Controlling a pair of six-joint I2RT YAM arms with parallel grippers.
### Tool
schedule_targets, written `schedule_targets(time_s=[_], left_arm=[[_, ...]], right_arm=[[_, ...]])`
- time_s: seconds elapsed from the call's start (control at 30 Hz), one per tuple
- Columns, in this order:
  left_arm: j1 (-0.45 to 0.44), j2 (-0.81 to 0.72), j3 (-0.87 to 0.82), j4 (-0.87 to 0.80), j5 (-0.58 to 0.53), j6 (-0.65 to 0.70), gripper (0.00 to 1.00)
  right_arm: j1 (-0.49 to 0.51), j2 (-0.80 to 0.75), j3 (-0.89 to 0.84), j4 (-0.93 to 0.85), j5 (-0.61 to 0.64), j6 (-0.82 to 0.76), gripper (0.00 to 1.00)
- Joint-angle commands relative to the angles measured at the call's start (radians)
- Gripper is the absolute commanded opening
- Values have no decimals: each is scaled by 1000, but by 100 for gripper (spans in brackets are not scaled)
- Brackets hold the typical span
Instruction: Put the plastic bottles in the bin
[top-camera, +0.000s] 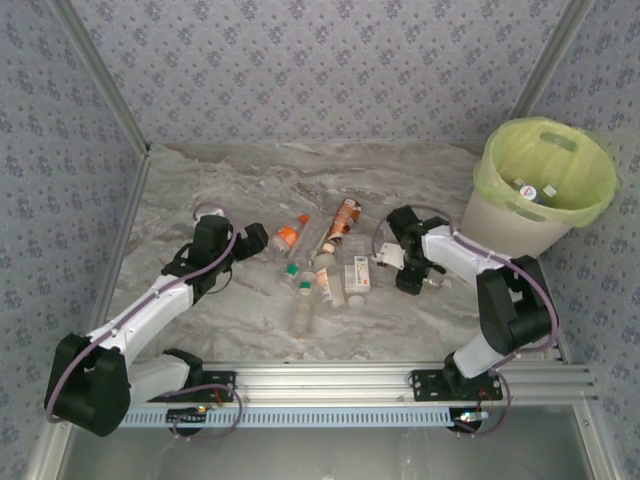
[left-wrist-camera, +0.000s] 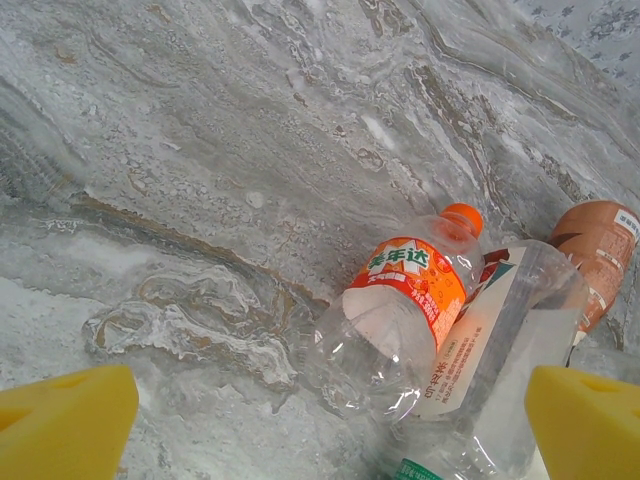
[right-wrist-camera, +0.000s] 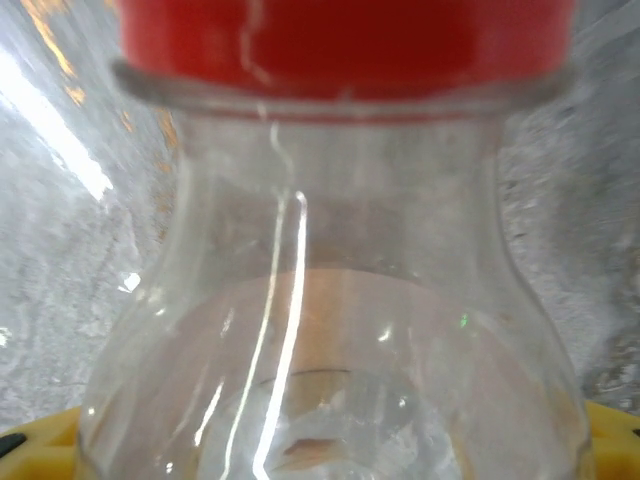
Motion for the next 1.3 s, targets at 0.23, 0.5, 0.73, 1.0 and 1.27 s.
schedule_targets(time_s=[0.23,0.5,0.73,1.0,1.27], left_arm=[[7,13,11,39,30,-5,99],[-48,8,40,44,124,109,99],[-190,-10,70,-48,35,146,100],[-254,-1,47,-33,67,131,99],[-270,-6,29,-40,130,135,100]], right_arm=[[-23,-218,70,167,-87,49,60],[-76,-410,30,464,-98,161,60],[-157,-505,16,680,-13,166,61],[-340,-507,41,945,20,191,61],[-493,-470,86,1071,-54,321,62]])
